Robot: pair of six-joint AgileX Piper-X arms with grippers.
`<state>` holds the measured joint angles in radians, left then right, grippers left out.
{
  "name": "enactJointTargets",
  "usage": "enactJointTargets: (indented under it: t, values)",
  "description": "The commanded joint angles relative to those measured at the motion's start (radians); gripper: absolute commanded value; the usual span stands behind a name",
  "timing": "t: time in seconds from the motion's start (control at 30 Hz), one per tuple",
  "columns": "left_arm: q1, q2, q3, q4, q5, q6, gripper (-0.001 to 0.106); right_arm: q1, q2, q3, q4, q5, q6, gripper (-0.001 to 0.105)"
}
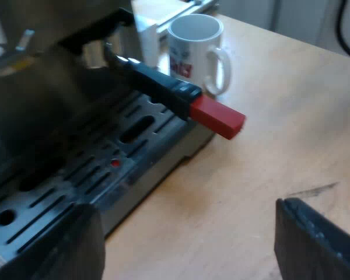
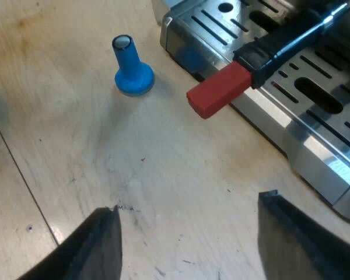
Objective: Grind coffee beans and then tamp
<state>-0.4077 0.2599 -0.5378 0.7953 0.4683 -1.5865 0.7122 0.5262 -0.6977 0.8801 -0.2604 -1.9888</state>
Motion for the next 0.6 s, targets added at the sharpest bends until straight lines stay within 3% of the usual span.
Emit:
enactJointTargets:
  t: [0.03,0.27,0.4,0.6]
  values:
    - [-0.005,0.0,0.032,-0.055,0.023,0.011,0.064,0.064,0.017,-0.01,-0.025,0.035,0.006,0.054]
    - [-0.005,0.001,0.1,-0.098,0.037,0.011,0.064,0.211,0.067,-0.005,-0.044,0.24,0.083,0.054]
    - [-0.005,0.001,0.137,-0.157,0.073,0.011,0.064,0.276,0.101,0.019,-0.118,0.26,0.118,0.054]
    - [-0.005,0.001,0.169,-0.187,0.09,0.011,0.064,0.395,0.157,0.099,-0.294,0.395,0.242,0.054]
